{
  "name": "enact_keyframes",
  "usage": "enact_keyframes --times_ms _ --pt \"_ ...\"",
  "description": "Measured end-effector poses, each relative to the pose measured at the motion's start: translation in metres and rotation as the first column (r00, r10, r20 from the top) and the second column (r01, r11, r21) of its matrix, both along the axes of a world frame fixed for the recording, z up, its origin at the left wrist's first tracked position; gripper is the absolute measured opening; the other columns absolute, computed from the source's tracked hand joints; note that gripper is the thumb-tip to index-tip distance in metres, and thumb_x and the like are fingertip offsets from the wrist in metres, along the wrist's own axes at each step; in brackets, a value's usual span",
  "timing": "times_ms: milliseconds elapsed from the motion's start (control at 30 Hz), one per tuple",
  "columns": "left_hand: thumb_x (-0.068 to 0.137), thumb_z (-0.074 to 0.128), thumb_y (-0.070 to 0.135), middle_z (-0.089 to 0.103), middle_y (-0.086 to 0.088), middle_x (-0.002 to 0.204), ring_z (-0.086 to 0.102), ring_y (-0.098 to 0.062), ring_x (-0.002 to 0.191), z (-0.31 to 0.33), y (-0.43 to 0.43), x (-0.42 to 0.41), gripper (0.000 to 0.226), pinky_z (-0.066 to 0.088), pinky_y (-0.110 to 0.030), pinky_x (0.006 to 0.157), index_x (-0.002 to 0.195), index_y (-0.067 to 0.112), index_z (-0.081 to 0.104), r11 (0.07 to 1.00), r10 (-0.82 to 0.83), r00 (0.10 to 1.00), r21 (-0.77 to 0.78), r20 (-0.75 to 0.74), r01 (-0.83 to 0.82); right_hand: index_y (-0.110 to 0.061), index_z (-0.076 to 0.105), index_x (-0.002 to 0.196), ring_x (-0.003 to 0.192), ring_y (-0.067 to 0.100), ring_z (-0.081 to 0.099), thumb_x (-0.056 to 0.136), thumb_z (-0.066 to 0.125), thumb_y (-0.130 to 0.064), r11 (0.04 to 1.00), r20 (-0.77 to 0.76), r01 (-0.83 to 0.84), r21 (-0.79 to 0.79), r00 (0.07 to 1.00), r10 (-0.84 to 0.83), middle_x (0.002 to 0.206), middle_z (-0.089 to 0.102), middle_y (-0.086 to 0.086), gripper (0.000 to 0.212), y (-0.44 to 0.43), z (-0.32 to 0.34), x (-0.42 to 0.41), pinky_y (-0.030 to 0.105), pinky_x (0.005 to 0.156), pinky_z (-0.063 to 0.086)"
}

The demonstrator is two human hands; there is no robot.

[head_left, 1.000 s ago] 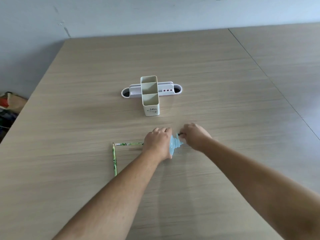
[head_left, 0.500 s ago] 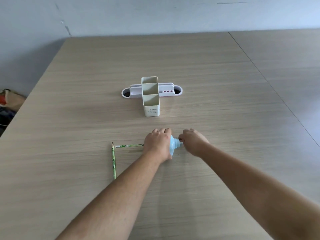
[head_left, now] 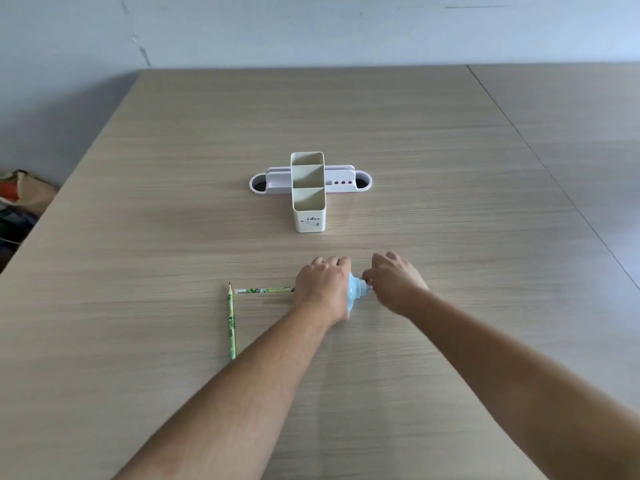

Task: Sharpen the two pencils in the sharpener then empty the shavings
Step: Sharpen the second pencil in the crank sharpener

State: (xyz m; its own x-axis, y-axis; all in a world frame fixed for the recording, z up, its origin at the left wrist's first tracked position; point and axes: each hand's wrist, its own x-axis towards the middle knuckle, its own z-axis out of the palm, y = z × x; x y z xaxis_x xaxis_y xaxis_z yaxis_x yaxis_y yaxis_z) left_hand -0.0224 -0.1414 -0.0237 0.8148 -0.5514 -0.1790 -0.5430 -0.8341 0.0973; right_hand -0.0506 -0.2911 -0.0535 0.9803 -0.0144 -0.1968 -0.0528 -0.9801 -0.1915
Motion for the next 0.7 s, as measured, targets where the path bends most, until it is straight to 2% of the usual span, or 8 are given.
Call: enact_keyframes --times_ms 100,167,267,367,433,500,600,700 --pt "0.066 0.083 0.029 0.059 -0.001 0.121 0.055 -0.024 0.111 -0.001 -0.001 0.000 0.064 0.048 -0.035 0.085 0.118 0.016 0.047 1.000 0.010 1.000 -0.008 0.001 -0.009 -0.019 0.067 0.100 0.102 0.023 0.048 0.091 0.052 -0.029 0.996 -0.014 -0.025 0.091 1.000 0.026 0.102 0.054 0.003 0.021 0.007 -0.001 -0.041 0.032 0.081 0.041" --pt "0.065 0.083 0.027 0.060 0.000 0.119 0.056 -0.024 0.109 -0.002 0.000 0.001 0.064 0.048 -0.034 0.083 0.117 0.016 0.048 1.000 0.010 1.000 -0.010 -0.002 -0.010 -0.019 0.072 0.095 0.094 0.024 0.049 0.089 0.057 -0.027 0.984 0.077 -0.079 0.159 0.995 0.067 0.094 0.057 0.004 0.018 0.008 0.020 -0.062 0.031 0.075 0.041" --pt "0.064 0.080 0.024 0.061 -0.001 0.114 0.057 -0.023 0.104 -0.001 0.002 0.003 0.060 0.048 -0.034 0.080 0.114 0.014 0.049 1.000 -0.010 1.000 -0.012 0.010 0.010 -0.018 0.075 0.085 0.083 0.028 0.053 0.083 0.064 -0.023 0.987 0.260 -0.079 0.139 0.965 0.040 0.083 0.060 0.004 0.012 0.000 0.048 -0.046 0.035 0.068 0.045" --pt "0.064 0.081 0.028 0.059 -0.001 0.116 0.056 -0.024 0.105 0.001 0.001 0.002 0.065 0.048 -0.035 0.080 0.118 0.015 0.047 0.999 -0.025 1.000 0.023 0.007 0.025 -0.017 0.074 0.094 0.091 0.029 0.051 0.087 0.060 -0.021 0.992 0.282 -0.007 0.130 0.959 -0.031 0.092 0.060 0.006 0.016 -0.003 0.046 -0.008 0.036 0.076 0.045" --pt "0.064 0.081 0.029 0.059 -0.001 0.117 0.057 -0.024 0.105 0.001 -0.001 0.001 0.067 0.048 -0.035 0.080 0.120 0.015 0.046 1.000 -0.006 1.000 0.025 -0.001 0.006 -0.015 0.073 0.099 0.096 0.028 0.052 0.088 0.059 -0.016 0.982 0.249 0.027 0.188 0.966 -0.074 0.097 0.061 0.007 0.018 -0.001 0.035 0.007 0.038 0.081 0.047" --pt "0.064 0.080 0.028 0.059 -0.002 0.117 0.057 -0.024 0.104 0.002 -0.002 0.002 0.066 0.048 -0.035 0.079 0.120 0.014 0.046 1.000 0.002 1.000 0.027 0.007 -0.002 -0.012 0.073 0.097 0.095 0.027 0.057 0.084 0.064 -0.011 0.960 0.272 0.072 0.272 0.951 -0.149 0.096 0.065 0.008 0.016 -0.001 0.029 0.010 0.039 0.080 0.050" --pt "0.063 0.082 0.030 0.059 -0.001 0.116 0.057 -0.024 0.104 0.001 -0.002 0.003 0.068 0.048 -0.035 0.078 0.119 0.015 0.047 1.000 0.006 1.000 0.025 -0.005 -0.005 -0.007 0.074 0.087 0.084 0.030 0.064 0.077 0.070 -0.005 0.962 0.366 0.036 0.270 0.921 -0.137 0.087 0.071 0.010 0.011 -0.002 0.024 0.007 0.041 0.071 0.054" --pt "0.063 0.081 0.030 0.059 -0.001 0.115 0.057 -0.023 0.104 0.001 -0.002 0.003 0.066 0.048 -0.035 0.079 0.118 0.015 0.047 1.000 0.000 1.000 0.021 0.001 0.000 -0.005 0.071 0.074 0.069 0.031 0.063 0.072 0.072 -0.002 0.983 0.427 -0.047 0.177 0.903 -0.033 0.071 0.068 0.009 0.004 -0.004 0.016 0.008 0.040 0.053 0.055"
